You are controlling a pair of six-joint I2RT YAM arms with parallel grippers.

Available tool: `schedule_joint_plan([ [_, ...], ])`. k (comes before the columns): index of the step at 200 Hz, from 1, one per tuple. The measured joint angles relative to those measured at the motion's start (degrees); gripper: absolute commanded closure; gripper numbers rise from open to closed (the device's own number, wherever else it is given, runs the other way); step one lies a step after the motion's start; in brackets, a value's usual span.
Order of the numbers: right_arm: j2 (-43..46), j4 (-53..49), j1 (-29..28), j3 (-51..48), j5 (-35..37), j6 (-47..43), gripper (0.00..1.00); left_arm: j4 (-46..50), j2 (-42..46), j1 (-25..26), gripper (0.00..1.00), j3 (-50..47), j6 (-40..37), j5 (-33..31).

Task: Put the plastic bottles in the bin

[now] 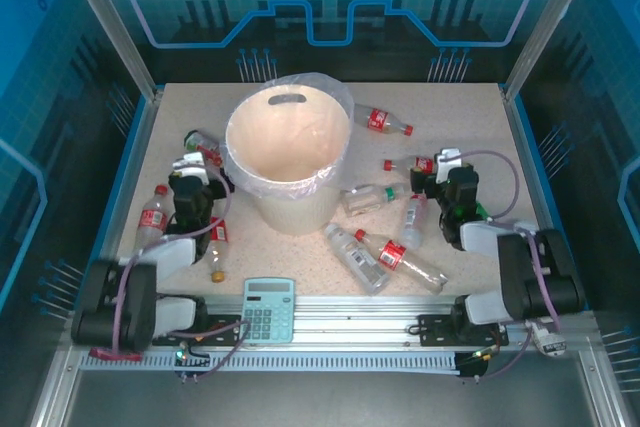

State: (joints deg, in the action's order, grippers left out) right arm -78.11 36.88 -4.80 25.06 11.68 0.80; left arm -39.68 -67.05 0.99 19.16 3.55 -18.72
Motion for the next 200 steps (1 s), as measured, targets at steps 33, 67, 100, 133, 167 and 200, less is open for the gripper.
schedule_joint_plan([
  [33,10.71,-21.86,0.00,14.05,0.00,2.47,0.00,22.47,16.57,-1.38,0.04,11.65,6.38,-3.96],
  [67,10.16,-46.80,1.25,31.50,1.55,3.45,0.00,44.26,17.05,-1.64,0.10,29.68,13.00,-0.28],
  [100,3.15,-63.23,4.72,39.76,3.76,0.39,0.00,59.12,8.68,-1.29,0.14,46.45,14.53,10.80],
  [133,-5.16,-74.71,8.33,42.14,1.42,-1.79,0.00,70.12,0.94,1.22,0.12,58.77,13.22,18.97],
  [167,-10.25,-84.46,8.83,47.17,-1.36,-2.93,0.00,75.87,-5.07,5.14,0.08,63.76,9.88,21.62],
  [200,-15.89,-89.35,12.41,48.57,-1.92,-3.48,0.00,78.42,-8.61,5.95,0.09,63.73,8.31,22.25],
])
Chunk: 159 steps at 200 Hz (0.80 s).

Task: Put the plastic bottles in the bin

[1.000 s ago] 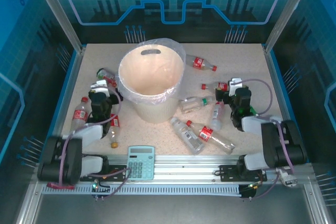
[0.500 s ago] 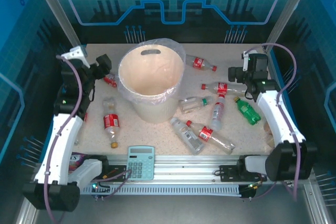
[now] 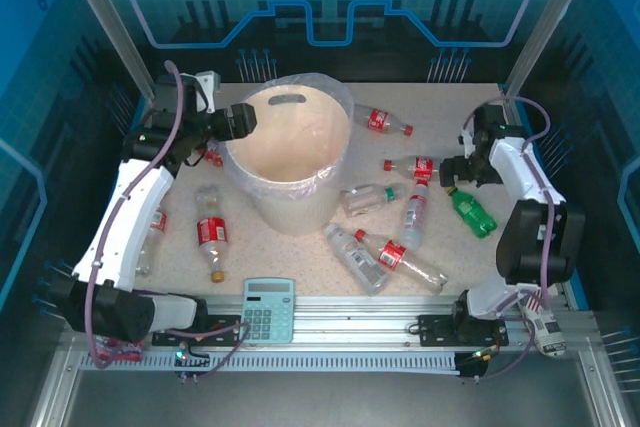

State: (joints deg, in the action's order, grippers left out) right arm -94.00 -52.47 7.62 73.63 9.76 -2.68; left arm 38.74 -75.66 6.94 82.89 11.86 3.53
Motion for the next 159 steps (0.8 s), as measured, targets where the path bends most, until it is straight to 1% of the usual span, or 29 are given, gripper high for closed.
schedule_joint_plan([
  [22,-3.41,-1.20,1.46,-0.31,0.22,-0.39,0.00,0.07,-1.68,0.66,0.12,0.00,-0.42,0.63],
  [61,-5.11,-1.40,1.57,-1.99,0.24,-0.35,0.00,0.00,-4.63,2.25,0.15,0.00,-1.05,1.53],
  [79,-7.06,-0.57,1.57,-3.43,0.22,-0.04,0.00,-0.35,-4.70,2.29,0.19,0.00,-1.31,1.95],
  [108,-10.32,-0.02,1.57,-4.92,0.26,0.50,0.00,-0.61,-4.70,2.47,0.20,-0.02,-1.31,2.36],
  [120,-10.69,0.63,1.62,-5.07,0.24,0.68,0.05,-1.22,-4.70,2.56,0.21,-0.24,-1.29,2.43],
  [142,-10.73,1.68,1.84,-5.07,0.26,1.16,0.11,-3.13,-4.68,2.71,0.22,-1.79,-1.25,2.84],
  [159,-10.97,2.25,1.84,-5.07,0.26,1.46,0.19,-4.48,-4.66,2.78,0.22,-2.86,-1.27,2.95],
])
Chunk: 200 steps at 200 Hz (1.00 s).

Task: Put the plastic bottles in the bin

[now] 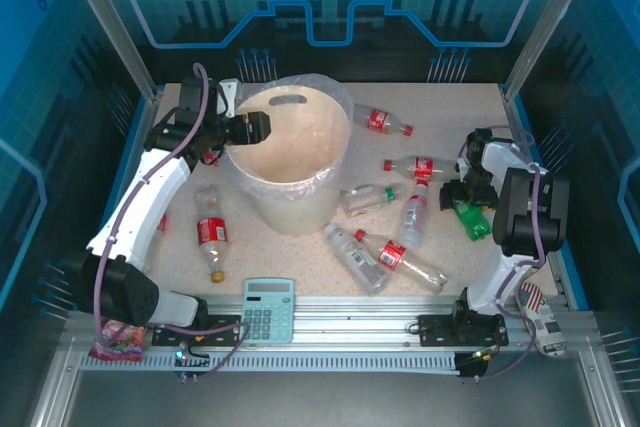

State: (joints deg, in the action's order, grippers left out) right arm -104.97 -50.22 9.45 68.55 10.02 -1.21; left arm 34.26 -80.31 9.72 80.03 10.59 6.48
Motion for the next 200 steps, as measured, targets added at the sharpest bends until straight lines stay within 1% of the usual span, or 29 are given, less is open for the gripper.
schedule_joint_plan([
  [7,-0.17,0.17,0.00,0.00,0.00,-0.04,0.23,-0.17,0.07,0.00,0.22,-0.17,-0.02,0.04],
  [17,-0.35,0.35,0.00,0.00,0.02,0.15,0.26,-0.57,0.22,0.00,0.22,-0.39,-0.02,0.07],
  [20,-0.39,0.37,0.00,0.00,0.00,0.26,0.29,-0.59,0.22,0.00,0.22,-0.39,-0.02,0.07],
  [27,-0.39,0.37,0.00,0.00,0.00,0.15,0.32,-0.74,0.31,0.00,0.22,-0.50,-0.02,0.07],
  [30,-0.39,0.37,0.00,0.00,0.00,0.28,0.35,-0.81,0.33,0.00,0.22,-0.52,-0.02,0.09],
  [38,-0.39,0.37,0.00,0.00,0.00,0.63,0.38,-1.14,0.44,0.00,0.22,-0.72,-0.02,0.09],
  [41,-0.39,0.37,0.00,0.00,0.00,0.20,0.41,-1.18,0.50,0.00,0.22,-0.81,-0.02,0.09],
  [59,-0.22,0.15,-0.02,0.00,-0.02,0.76,0.45,-1.88,0.90,0.00,0.22,-1.38,-0.02,0.13],
  [62,-0.09,0.13,-0.02,0.00,0.00,0.59,0.48,-2.01,0.98,0.00,0.22,-1.46,-0.02,0.15],
  [68,0.09,0.07,-0.02,0.00,-0.02,0.74,0.51,-2.05,1.05,0.00,0.22,-1.55,0.00,0.26],
  [71,0.20,0.07,-0.02,0.00,-0.04,0.76,0.54,-2.10,1.09,0.00,0.22,-1.57,-0.02,0.28],
  [77,0.52,-0.02,-0.04,0.00,-0.11,0.76,0.56,-2.27,1.18,0.00,0.22,-1.73,-0.02,0.28],
  [79,0.61,-0.09,-0.07,0.00,-0.15,0.76,0.59,-2.36,1.20,0.00,0.22,-1.77,-0.02,0.28],
  [93,2.14,-0.63,-0.15,0.00,-0.44,0.79,0.66,-2.69,1.38,0.00,0.23,-2.01,-0.02,0.28],
  [129,9.05,-2.78,-0.68,0.28,-2.05,1.01,0.68,-2.95,1.77,0.00,0.26,-2.34,0.02,0.26],
  [160,15.23,-5.18,-1.44,1.09,-4.83,1.20,0.68,-2.75,1.88,0.00,0.27,-2.34,-0.02,0.20],
  [180,20.50,-6.47,-3.63,2.29,-7.91,1.22,0.69,-2.12,2.05,0.00,0.25,-2.29,-0.04,-0.39],
  [200,26.43,-6.75,-7.37,4.96,-11.67,1.95,0.69,-0.98,2.08,0.00,0.22,-1.60,-0.02,-0.76],
])
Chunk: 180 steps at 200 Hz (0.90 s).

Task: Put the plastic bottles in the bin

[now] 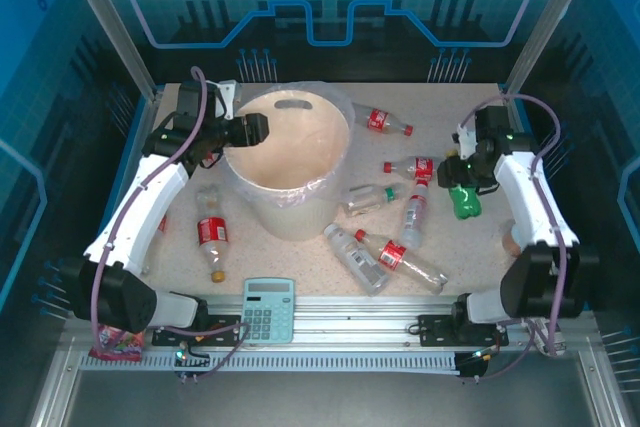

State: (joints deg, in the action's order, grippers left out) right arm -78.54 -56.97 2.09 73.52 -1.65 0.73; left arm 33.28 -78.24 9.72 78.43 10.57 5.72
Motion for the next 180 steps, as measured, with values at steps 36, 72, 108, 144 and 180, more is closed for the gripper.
schedule_joint_plan([
  [36,7.58,1.55,-8.74,9.07,-4.17,2.60,0.69,2.10,0.00,0.00,0.18,4.13,-0.02,-0.31],
  [72,8.92,4.83,-18.53,17.75,-4.87,5.14,0.70,4.79,0.09,0.00,0.15,11.06,-0.55,-0.52],
  [108,5.66,8.52,-29.57,25.49,-5.77,6.64,0.70,7.13,2.12,-1.44,0.24,14.10,-2.05,-1.62],
  [144,-3.37,10.29,-39.74,35.58,-6.34,6.10,0.69,8.09,6.10,-3.96,0.36,10.67,-1.49,-1.55],
  [180,-15.04,9.77,-45.00,45.99,-6.51,4.81,0.69,8.83,8.04,-3.98,0.50,4.07,-0.11,0.83],
])
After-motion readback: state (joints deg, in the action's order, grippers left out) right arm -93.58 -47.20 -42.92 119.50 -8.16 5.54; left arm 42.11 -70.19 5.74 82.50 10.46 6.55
